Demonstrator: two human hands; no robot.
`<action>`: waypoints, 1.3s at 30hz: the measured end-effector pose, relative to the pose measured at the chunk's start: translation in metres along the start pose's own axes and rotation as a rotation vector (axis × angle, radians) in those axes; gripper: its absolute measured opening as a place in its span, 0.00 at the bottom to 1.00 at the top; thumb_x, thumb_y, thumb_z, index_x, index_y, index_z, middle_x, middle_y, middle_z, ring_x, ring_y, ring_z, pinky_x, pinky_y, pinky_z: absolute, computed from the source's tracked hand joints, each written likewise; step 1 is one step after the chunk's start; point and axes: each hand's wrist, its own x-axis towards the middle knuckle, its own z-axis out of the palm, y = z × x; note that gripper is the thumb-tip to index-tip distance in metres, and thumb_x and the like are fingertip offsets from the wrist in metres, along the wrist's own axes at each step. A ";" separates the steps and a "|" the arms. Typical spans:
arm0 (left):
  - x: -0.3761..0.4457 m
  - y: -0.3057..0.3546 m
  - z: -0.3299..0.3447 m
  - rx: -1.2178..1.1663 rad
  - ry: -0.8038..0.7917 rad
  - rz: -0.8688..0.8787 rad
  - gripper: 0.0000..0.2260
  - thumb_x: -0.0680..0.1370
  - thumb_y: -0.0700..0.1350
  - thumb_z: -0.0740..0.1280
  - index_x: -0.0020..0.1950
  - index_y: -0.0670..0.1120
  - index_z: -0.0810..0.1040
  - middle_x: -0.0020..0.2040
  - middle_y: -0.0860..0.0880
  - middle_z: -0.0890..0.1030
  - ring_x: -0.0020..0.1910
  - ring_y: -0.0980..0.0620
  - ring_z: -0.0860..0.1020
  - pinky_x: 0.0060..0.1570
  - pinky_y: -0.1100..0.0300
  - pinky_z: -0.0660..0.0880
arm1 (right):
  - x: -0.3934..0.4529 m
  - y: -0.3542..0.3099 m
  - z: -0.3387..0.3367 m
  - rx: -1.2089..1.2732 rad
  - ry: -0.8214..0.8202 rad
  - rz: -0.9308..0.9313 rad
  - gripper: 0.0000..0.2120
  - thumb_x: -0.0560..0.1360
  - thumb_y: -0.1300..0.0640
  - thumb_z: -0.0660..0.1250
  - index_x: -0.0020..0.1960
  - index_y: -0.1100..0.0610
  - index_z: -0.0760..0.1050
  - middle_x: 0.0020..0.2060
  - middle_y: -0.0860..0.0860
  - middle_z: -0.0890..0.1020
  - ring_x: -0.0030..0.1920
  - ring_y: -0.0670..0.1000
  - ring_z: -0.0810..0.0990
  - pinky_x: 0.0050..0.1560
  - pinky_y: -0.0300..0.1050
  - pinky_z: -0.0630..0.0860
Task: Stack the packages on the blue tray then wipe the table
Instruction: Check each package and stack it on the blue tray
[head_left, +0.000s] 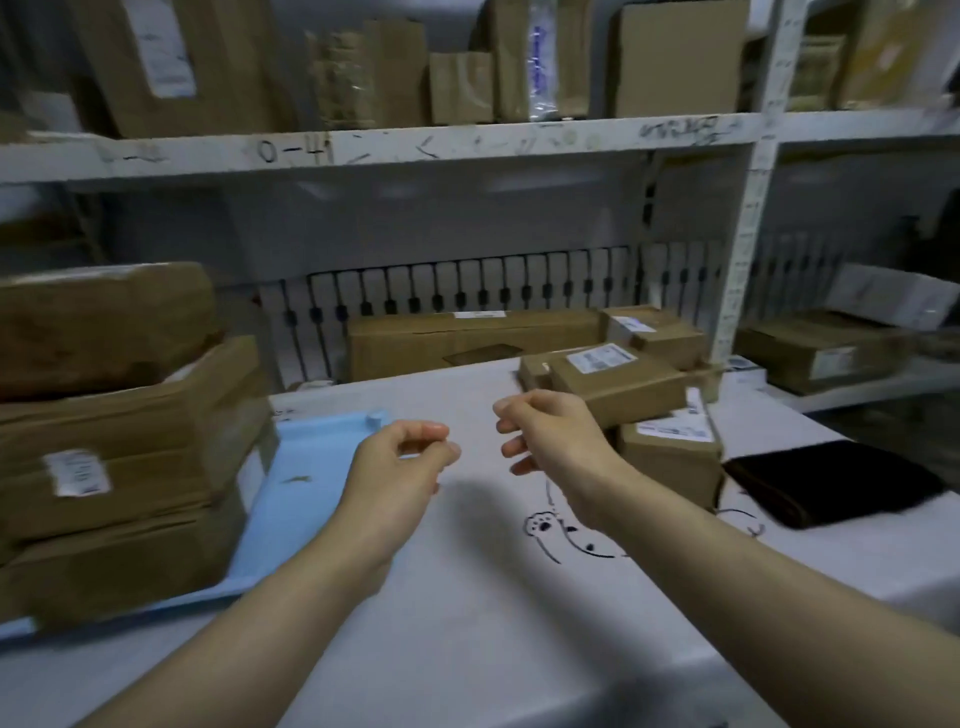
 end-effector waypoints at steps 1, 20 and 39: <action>0.002 -0.002 0.017 0.002 -0.044 -0.031 0.05 0.77 0.40 0.70 0.51 0.46 0.80 0.51 0.45 0.82 0.49 0.48 0.80 0.57 0.49 0.78 | -0.002 0.008 -0.018 -0.008 0.060 -0.022 0.07 0.80 0.58 0.64 0.50 0.59 0.80 0.40 0.51 0.79 0.37 0.49 0.76 0.35 0.41 0.74; 0.071 0.012 0.133 -0.526 -0.266 -0.539 0.31 0.80 0.52 0.66 0.77 0.40 0.60 0.73 0.34 0.67 0.68 0.36 0.72 0.68 0.46 0.71 | 0.073 0.036 -0.112 -0.424 0.437 0.172 0.19 0.74 0.42 0.60 0.58 0.53 0.73 0.62 0.58 0.76 0.67 0.62 0.66 0.57 0.54 0.60; 0.052 -0.020 0.019 -0.493 -0.274 -0.401 0.16 0.75 0.39 0.71 0.62 0.38 0.78 0.51 0.42 0.85 0.48 0.48 0.83 0.47 0.56 0.81 | 0.033 0.026 -0.053 0.106 -0.022 0.147 0.13 0.74 0.50 0.70 0.56 0.53 0.77 0.52 0.53 0.80 0.48 0.55 0.81 0.41 0.49 0.77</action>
